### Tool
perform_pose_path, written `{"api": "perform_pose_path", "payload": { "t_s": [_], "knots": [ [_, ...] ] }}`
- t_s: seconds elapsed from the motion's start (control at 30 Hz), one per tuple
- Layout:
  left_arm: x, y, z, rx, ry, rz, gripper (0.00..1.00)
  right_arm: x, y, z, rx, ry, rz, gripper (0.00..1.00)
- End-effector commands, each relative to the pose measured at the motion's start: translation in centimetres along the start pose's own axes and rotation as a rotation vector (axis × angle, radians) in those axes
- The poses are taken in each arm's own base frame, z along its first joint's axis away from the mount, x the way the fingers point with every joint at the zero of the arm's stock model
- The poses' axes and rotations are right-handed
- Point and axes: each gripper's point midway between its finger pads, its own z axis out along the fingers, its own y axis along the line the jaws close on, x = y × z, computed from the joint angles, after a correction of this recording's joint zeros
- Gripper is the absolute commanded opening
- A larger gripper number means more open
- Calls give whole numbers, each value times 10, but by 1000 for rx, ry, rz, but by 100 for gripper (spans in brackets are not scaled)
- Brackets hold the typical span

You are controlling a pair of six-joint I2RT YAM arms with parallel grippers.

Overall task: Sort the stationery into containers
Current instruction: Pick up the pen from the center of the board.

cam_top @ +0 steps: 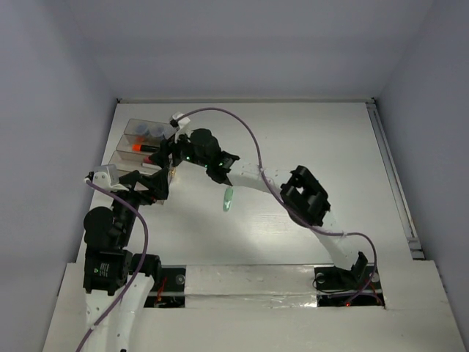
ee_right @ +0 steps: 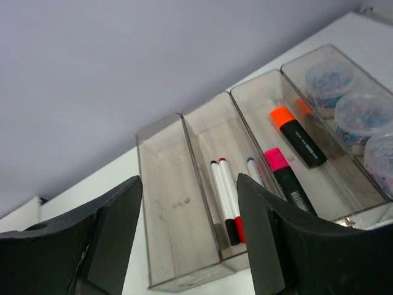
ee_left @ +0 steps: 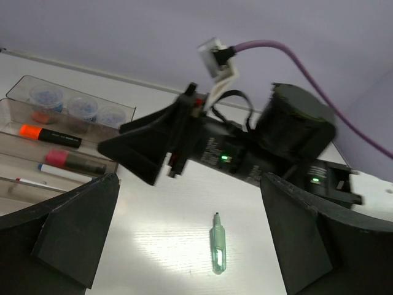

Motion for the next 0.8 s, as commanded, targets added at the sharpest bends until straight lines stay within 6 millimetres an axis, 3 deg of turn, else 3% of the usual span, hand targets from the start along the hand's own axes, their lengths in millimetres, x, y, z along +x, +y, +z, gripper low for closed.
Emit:
{"api": "perform_pose_path", "payload": {
  "t_s": [0.0, 0.07, 0.1, 0.13, 0.2, 0.23, 0.27, 0.3, 0.33, 0.37, 0.4, 0.5, 0.53, 0.6, 0.63, 0.77],
  "knots": [
    [-14, -3, -2, 6, -55, -1, 99, -71, 22, -34, -8, -170, -13, 69],
    [-13, -3, -1, 8, -51, 1, 99, -69, 17, -55, 40, -171, -18, 62],
    [-12, -4, 0, 13, -48, 4, 99, -58, 10, -79, 99, -145, -14, 45],
    [-11, -3, 0, 13, -47, 2, 99, -53, 5, -93, 136, -131, -9, 36],
    [-11, -3, 0, 12, -48, 2, 99, -36, -3, -122, 208, -89, 30, 4],
    [-11, -3, 0, 10, -48, 1, 99, 4, -23, -147, 309, 0, 48, 2],
    [-10, -2, 1, 5, -44, -1, 99, -4, -21, -166, 338, -4, 59, 2],
    [-9, -1, 3, 3, -38, -1, 99, 7, -24, -179, 375, 21, 103, 6],
    [-8, -1, 3, 0, -36, -3, 99, 41, -36, -202, 449, 108, 118, 12],
    [-7, 0, 5, -3, -29, -6, 99, 40, -35, -214, 469, 115, 132, 20],
    [-6, 1, 5, -5, -25, -7, 99, 46, -37, -223, 496, 135, 154, 36],
    [-5, 1, 6, -7, -20, -7, 99, 73, -41, -249, 592, 238, 151, 62],
    [-4, 1, 7, -7, -17, -7, 99, 85, -48, -261, 644, 293, 147, 66],
    [-3, 1, 7, -4, -16, -7, 99, 96, -39, -260, 662, 340, 136, 69],
    [-3, 0, 7, -1, -15, -7, 99, 108, -42, -269, 706, 395, 119, 72],
    [-1, 0, 8, 1, -7, -9, 99, 129, -36, -263, 763, 470, 72, 78]
  ]
}}
